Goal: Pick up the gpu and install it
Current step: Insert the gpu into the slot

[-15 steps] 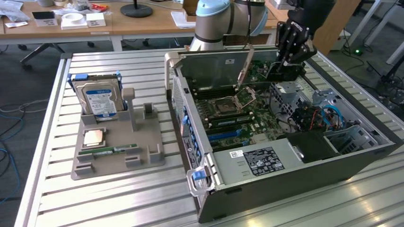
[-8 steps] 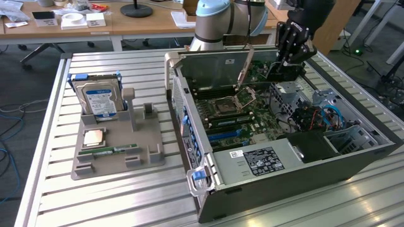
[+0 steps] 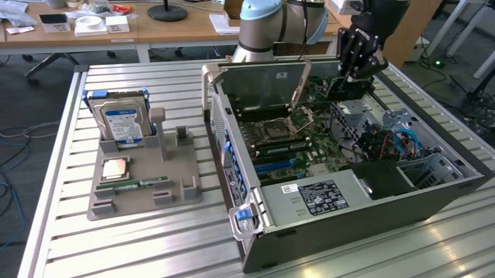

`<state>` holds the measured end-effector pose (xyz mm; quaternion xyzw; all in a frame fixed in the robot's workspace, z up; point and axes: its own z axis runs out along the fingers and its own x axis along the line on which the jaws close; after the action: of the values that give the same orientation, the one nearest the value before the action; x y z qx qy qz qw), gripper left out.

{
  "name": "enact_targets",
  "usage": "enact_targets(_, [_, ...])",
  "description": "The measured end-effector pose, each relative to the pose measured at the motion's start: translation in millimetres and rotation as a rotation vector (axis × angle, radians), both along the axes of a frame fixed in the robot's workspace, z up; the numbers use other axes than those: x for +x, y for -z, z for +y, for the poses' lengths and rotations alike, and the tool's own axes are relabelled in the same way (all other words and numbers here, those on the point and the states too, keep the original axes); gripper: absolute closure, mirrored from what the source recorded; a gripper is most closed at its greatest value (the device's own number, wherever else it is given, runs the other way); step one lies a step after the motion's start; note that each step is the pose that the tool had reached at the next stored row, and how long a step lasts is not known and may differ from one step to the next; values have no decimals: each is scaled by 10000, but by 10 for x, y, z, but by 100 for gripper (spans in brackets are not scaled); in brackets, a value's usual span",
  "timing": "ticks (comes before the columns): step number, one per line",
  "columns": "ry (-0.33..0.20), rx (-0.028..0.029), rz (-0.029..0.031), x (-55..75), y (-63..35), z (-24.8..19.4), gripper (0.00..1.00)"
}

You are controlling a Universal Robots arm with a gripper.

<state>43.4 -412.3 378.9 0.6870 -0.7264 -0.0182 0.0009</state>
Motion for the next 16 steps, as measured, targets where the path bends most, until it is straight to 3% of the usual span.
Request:
enact_targets(4, [-180,0,-84,-12,25,0,74])
enact_targets(16, [-290,-1,-109,-180,71,-5,74])
